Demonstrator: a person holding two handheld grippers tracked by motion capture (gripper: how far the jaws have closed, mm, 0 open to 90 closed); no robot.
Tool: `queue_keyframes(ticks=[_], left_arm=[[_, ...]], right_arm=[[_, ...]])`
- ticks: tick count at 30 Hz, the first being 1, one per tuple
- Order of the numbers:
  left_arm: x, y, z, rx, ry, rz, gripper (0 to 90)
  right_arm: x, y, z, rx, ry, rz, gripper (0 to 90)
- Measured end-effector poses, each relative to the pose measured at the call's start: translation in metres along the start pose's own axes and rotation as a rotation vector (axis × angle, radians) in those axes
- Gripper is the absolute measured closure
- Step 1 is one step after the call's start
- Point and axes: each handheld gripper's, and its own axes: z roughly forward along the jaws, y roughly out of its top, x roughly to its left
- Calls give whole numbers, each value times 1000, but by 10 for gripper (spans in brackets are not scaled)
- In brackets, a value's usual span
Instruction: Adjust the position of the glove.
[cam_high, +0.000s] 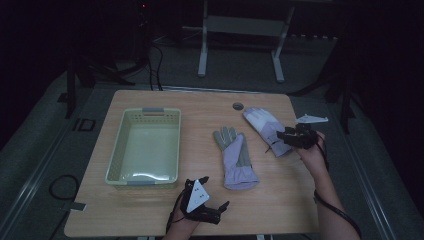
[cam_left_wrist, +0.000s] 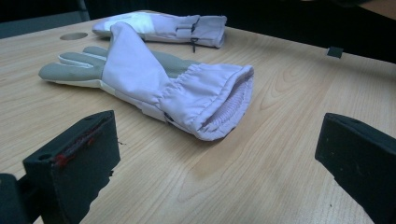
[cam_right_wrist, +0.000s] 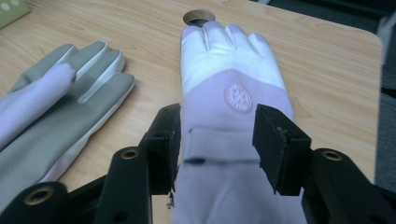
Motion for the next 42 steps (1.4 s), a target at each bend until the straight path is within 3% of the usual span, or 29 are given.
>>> queue_keyframes(ticks=[9,14,16,17,21,24,28,33,39,42], left_arm=[[0,0,-1,-7,9,1,0],[0,0,-1,-9,9,-6,0],[1,0,-1,-8,11,-17,0],[1,-1,-1,-10,13,-21,0],[1,-1,-2,-12,14,-18,0],[1,-1,-1,-12,15,-18,0],[1,-1,-2,-10,12,-19,0],[2,-1,-1,-8,4,-23,0],[3,0,-1,-4,-4,-31,0],[3,0,-1,-5,-4,-35,0]], right_arm=[[-18,14,35,51,-8,-58,526],[-26,13,54,52,31,-27,516],[-27,8,62,52,13,-36,511],[-27,5,67,58,31,-24,508],[-28,-3,83,102,19,-33,504],[-32,-4,86,123,55,34,617],[-26,2,85,160,33,60,719],[-22,8,74,144,-4,144,788],[-14,17,38,93,-58,213,796],[-7,22,17,61,-76,222,798]])
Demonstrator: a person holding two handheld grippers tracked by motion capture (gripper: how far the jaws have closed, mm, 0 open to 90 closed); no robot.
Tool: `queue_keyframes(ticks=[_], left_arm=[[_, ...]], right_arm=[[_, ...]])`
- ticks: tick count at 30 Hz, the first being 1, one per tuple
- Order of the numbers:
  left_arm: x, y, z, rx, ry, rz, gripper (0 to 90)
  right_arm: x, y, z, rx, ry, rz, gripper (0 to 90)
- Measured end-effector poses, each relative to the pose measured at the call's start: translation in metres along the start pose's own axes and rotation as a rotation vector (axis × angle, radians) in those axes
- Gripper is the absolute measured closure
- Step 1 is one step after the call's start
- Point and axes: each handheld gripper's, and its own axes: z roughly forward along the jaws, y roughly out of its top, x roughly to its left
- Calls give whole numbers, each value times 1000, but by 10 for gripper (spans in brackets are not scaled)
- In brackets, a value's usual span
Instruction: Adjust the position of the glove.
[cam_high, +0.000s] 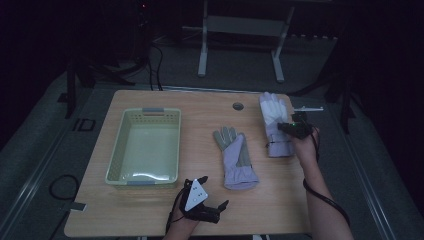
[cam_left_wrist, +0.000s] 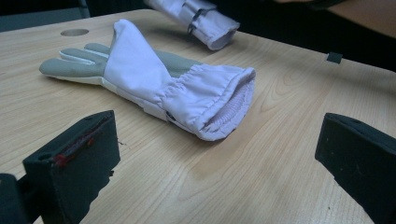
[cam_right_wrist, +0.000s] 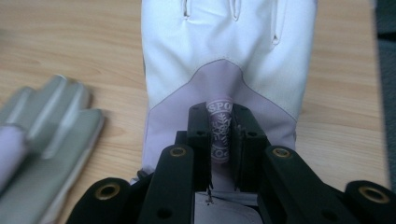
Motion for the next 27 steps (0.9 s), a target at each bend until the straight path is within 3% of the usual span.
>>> queue_keyframes(ticks=[5,6,10,13,21,27], left_arm=[[-1,0,1,7,-7,8,0],[-1,0,1,7,-7,8,0],[-1,0,1,9,-12,15,0],[-2,1,1,11,-15,19,0],[-2,1,1,17,-16,25,0],[-1,1,1,13,-22,18,0]], right_arm=[[10,1,-35,-28,-13,31,798],[10,1,-35,-28,-13,31,798],[18,-5,-59,-44,-42,74,797],[24,-19,-71,-79,-96,95,797],[28,-52,-84,-53,-117,171,795],[27,-71,-77,-17,-119,203,792]])
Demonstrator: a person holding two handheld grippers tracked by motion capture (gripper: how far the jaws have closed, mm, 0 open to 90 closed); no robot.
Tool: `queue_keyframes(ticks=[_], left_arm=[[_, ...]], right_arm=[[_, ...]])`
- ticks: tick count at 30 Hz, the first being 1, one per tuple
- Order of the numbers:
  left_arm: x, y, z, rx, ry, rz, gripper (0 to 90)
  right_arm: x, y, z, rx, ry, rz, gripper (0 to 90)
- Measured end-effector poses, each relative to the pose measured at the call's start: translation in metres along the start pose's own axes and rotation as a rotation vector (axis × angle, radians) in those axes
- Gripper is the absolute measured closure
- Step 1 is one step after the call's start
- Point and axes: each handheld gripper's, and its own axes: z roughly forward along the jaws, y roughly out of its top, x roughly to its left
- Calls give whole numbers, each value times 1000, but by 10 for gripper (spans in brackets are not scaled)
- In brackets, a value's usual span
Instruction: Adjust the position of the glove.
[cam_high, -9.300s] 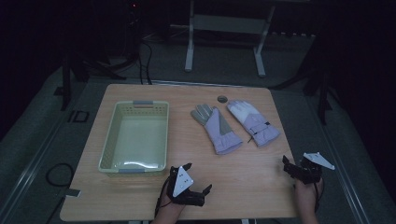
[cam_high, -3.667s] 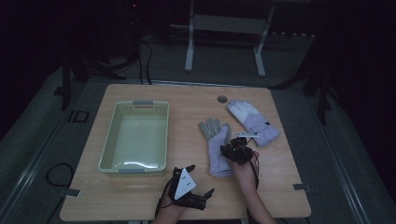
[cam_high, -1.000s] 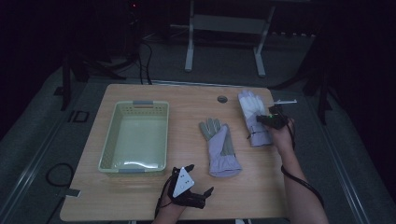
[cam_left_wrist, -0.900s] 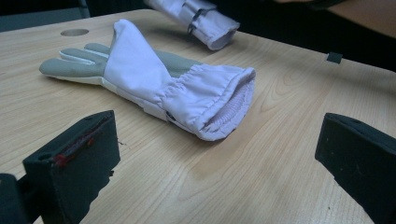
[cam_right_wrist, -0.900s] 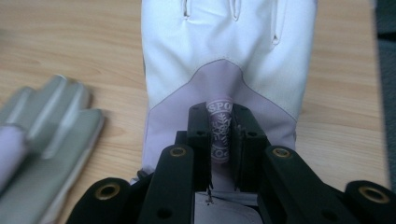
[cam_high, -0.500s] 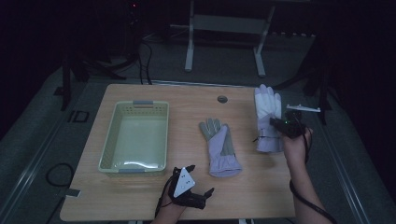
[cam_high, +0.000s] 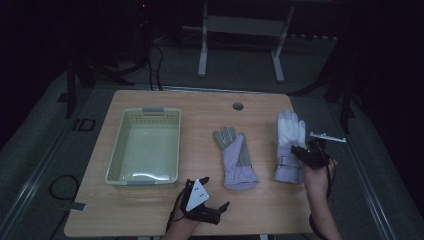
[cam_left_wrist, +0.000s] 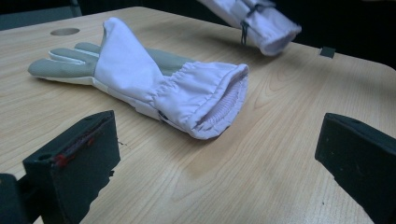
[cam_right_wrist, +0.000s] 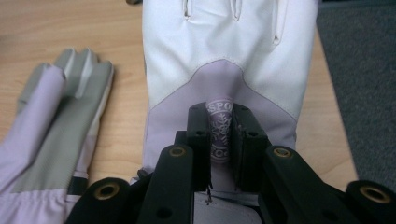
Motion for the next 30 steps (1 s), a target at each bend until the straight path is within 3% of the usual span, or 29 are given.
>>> queue_keyframes(ticks=[7,14,20,21,23,27,30], left_arm=[[-2,0,0,-1,7,15,0],[-3,0,-1,-5,7,23,0],[-1,0,-1,-3,3,8,0],[-1,0,-1,-5,3,1,0],[0,0,-1,-5,0,1,0],[0,0,0,-6,-2,-2,0],[0,0,0,-5,-3,-5,0]], right_arm=[[8,-5,25,46,-12,-6,782],[10,-13,64,117,-28,-23,728],[8,-14,64,105,-7,-49,639],[7,-13,61,99,-1,-67,619],[-3,-3,44,56,38,-156,558],[-15,4,34,53,91,-205,529],[-19,6,31,65,98,-285,504]])
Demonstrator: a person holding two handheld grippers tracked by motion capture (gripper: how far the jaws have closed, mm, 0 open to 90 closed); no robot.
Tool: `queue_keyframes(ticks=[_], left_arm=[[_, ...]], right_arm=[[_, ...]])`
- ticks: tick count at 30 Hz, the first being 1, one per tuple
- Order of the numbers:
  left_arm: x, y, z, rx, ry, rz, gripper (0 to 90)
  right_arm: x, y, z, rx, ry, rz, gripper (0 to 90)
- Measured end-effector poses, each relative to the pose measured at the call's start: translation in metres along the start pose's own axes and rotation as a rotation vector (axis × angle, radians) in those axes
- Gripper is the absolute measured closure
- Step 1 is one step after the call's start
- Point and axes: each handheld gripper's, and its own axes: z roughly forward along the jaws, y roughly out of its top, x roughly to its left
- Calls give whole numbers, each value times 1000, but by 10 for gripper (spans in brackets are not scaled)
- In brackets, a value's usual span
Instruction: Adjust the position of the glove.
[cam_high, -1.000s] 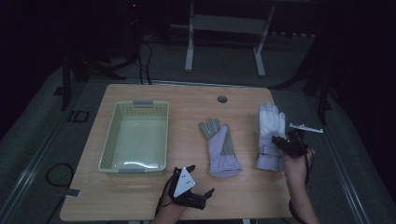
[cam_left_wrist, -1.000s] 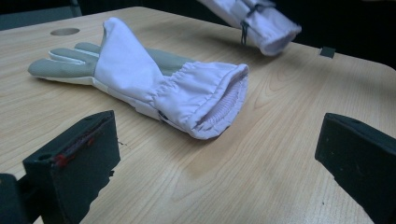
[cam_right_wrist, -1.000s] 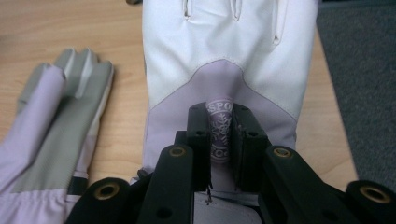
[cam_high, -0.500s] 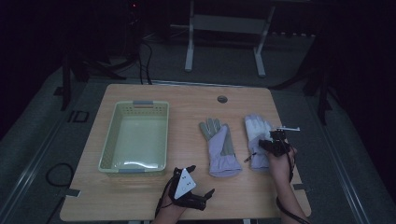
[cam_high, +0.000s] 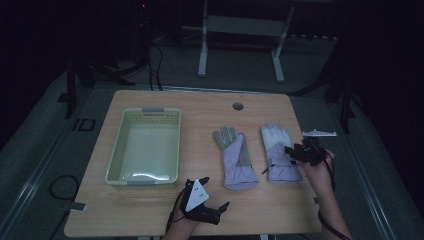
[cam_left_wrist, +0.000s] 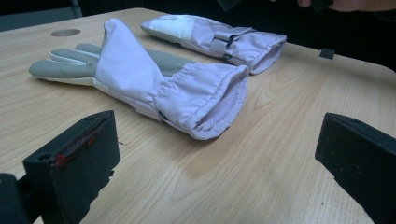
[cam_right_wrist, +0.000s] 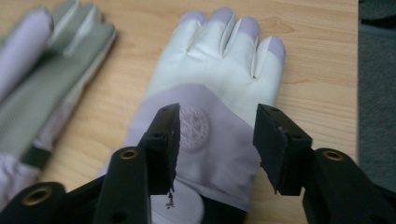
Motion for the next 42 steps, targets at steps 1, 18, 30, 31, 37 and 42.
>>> queue_keyframes(ticks=[1,18,30,31,37,42], left_arm=[[0,0,0,0,0,-1,0],[0,0,0,1,-6,0,0],[1,0,0,4,-6,-5,0],[0,0,0,4,-5,-5,0],[0,0,0,3,-2,-7,0],[0,0,0,2,-2,-6,0]], right_arm=[[0,-1,0,-4,12,-22,490],[-7,-23,41,48,154,-23,693],[-5,-9,9,22,117,59,803],[-5,-5,3,8,109,65,804],[5,18,-26,-29,128,65,807],[23,37,-47,-51,143,28,806]])
